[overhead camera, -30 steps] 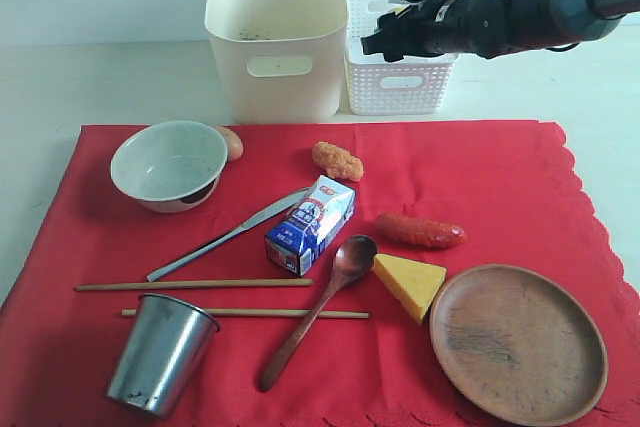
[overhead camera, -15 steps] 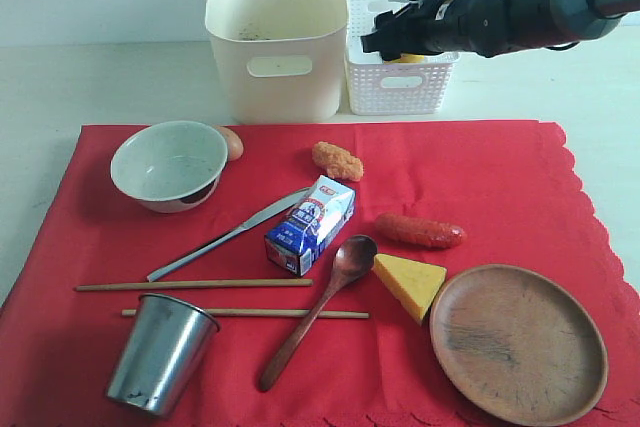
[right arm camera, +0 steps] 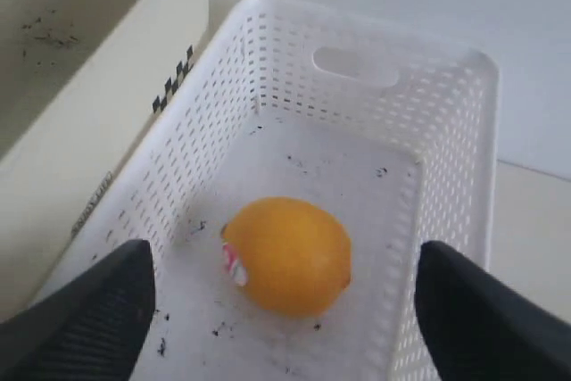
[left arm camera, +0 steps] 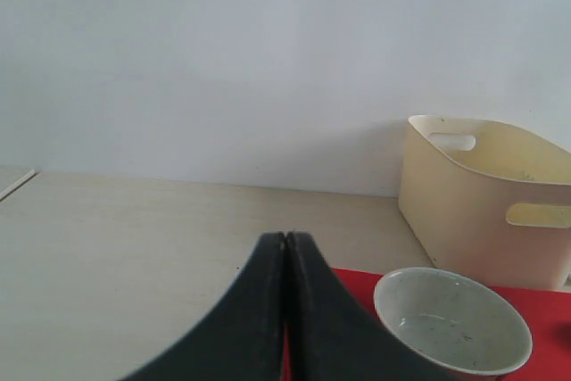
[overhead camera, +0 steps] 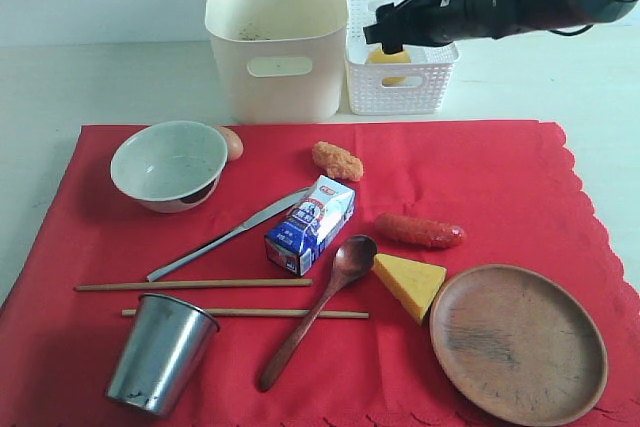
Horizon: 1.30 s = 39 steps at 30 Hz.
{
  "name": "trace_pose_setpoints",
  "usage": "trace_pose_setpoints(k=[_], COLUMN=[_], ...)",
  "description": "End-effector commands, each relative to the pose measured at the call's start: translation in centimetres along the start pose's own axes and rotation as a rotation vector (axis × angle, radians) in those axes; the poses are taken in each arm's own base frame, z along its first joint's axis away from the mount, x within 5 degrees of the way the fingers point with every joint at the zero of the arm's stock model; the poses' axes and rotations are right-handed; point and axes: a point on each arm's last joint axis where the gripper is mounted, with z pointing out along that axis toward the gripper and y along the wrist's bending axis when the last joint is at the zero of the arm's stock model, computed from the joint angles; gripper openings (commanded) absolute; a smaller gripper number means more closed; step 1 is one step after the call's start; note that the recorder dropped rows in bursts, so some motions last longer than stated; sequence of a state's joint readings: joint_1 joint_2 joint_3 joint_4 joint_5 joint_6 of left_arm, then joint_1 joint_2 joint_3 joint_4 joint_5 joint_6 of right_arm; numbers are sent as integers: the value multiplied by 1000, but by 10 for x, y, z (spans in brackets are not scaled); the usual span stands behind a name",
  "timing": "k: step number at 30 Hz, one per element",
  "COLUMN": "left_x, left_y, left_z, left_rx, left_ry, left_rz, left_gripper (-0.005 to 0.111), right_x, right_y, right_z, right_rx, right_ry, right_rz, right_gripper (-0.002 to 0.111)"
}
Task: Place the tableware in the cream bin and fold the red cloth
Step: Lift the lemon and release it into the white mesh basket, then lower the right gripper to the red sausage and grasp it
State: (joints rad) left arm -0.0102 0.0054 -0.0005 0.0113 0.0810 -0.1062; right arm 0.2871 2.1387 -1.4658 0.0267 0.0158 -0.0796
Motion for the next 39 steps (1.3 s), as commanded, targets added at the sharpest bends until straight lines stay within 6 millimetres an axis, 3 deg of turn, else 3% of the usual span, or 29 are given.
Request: trace_pose_setpoints(k=[1,5,8,11,14,19,26,35,39], left_x=[0,0,0,0,0,0,0,0,0], left_y=[0,0,0,0,0,0,0,0,0], left_z=[0,0,0,0,0,0,0,0,0], left_rx=[1,1,1,1,1,1,1,1,1], left_ry=[-6,-6,-6,-6,-6,-6,-6,-6,-6], left_rz=[-4,-4,-4,-4,-4,-4,-4,-4,-4], left_gripper=[3,3,3,3,3,3,3,3,3], right_x=[-28,-51,-61,-59,-44,1,52,89,97], right_y=[-3,-3,-4,4,29,59,62,66,68], right_z=[-36,-74,-99,-109,-119,-125,-128,-133,-129], right_rx=[-2,-6,-11,-30,-79,-149,-190,-308,-320], right_ry=[19,34,74,118,130,251,498,629,643], right_rz=[-9,-10,-8,-37,-81,-190,-275,-356,-354], right_gripper=[76,73,46,24,0,0,0,0,9])
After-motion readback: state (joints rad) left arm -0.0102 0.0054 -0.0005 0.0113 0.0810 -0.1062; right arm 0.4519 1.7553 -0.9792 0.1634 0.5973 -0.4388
